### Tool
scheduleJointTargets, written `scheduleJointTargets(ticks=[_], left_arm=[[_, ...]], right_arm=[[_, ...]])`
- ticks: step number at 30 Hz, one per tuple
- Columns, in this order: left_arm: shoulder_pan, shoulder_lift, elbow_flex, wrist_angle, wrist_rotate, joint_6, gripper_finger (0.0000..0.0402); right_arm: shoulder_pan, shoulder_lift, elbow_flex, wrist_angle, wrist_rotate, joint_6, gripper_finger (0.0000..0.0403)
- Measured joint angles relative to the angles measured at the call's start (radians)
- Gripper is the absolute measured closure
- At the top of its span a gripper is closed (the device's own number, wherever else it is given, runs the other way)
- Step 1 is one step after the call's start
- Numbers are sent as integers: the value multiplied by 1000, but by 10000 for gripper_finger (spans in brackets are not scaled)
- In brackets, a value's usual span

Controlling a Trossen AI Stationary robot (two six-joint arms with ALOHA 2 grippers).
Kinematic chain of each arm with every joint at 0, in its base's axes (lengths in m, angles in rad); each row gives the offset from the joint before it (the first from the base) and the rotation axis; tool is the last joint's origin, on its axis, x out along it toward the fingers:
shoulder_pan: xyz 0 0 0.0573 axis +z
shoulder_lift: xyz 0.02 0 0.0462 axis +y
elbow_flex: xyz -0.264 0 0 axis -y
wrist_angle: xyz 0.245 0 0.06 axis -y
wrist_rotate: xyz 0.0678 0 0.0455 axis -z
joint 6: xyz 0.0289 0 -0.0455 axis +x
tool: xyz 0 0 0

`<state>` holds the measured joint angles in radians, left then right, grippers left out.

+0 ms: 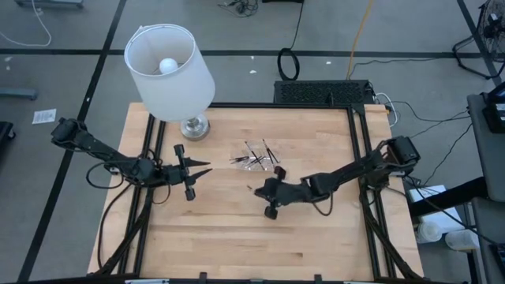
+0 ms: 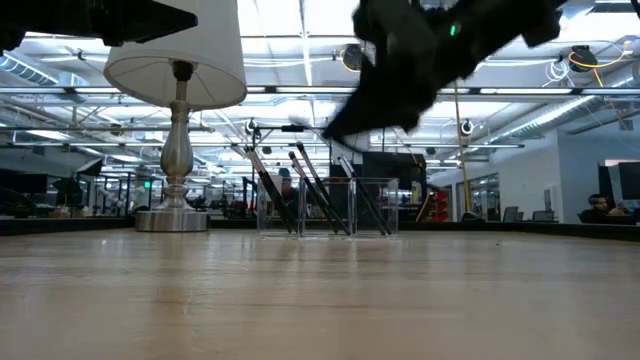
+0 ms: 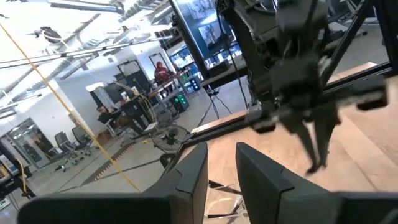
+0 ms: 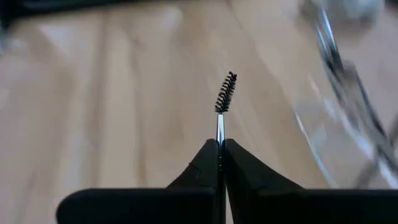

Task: Put items in baskets/containers
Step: Put the brow brush into the transparent organizer

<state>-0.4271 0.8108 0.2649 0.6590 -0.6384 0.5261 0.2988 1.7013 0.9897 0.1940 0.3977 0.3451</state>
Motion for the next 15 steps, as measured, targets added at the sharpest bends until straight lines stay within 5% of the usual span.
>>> scheduleJointTargets(ticks=[15], left_arm=[[0,0,0,-5,2,-12,309]], right_arm=[[20,-171,-65,509,-2,-568,402]])
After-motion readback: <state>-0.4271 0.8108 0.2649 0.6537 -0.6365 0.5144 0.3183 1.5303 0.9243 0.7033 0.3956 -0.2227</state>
